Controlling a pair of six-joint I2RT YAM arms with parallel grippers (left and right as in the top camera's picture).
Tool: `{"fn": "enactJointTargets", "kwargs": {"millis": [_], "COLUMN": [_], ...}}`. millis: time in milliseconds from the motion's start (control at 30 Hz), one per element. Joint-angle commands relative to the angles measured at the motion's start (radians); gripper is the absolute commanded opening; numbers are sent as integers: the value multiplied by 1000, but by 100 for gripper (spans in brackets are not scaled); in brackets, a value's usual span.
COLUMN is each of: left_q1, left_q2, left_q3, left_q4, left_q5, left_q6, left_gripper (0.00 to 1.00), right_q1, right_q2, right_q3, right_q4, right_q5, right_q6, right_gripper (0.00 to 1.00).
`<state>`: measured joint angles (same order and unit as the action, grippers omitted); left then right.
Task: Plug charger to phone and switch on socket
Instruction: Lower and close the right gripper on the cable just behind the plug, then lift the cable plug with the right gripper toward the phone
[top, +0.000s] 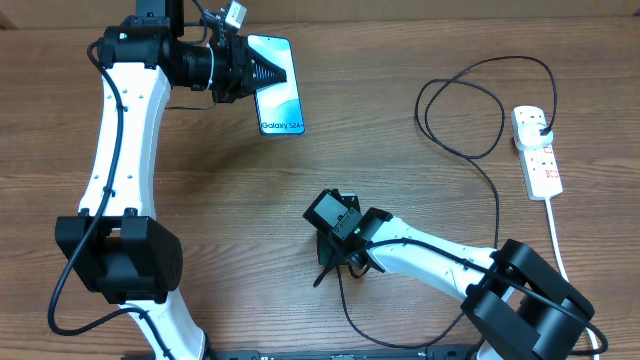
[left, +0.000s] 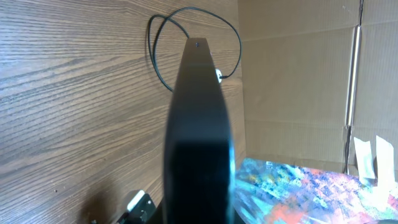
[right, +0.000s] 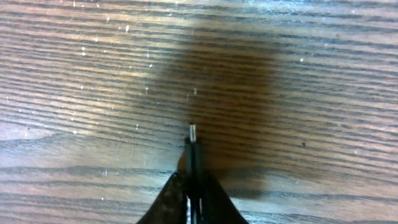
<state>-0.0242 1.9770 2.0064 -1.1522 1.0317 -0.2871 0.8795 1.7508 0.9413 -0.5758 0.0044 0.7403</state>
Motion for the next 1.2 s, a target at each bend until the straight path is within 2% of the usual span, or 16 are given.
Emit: {"fn": "enactJointTargets", "kwargs": {"millis": [0,67,433,667,933,1167], "left_q1": [3,3,11,42,78,104], "left_q2": [-19,-19,-19,-19,-19,-19], "left_q3": [18,18,18,18,18,18], "left_q4": [0,0,2,2,4,29], "left_q5": [23,24,63,132,253,380], "left_q6": [18,18,19,19,41,56], "left_gripper": [4,4,4,4,4,4], "right_q1": [3,0,-78,-205,-315,-353], "right_q2": [49,49,48,45,45,45], "right_q3": [-30,-30,-29,-29,-29,-29], "right_q4": [-5,-5,0,81,350,620], "right_q5": [-13,-18,-167,-459,-923,-1187], "right_q6": [-1,-1,-9,-53,-89,-2], "right_gripper": [6,4,4,4,4,4]}}
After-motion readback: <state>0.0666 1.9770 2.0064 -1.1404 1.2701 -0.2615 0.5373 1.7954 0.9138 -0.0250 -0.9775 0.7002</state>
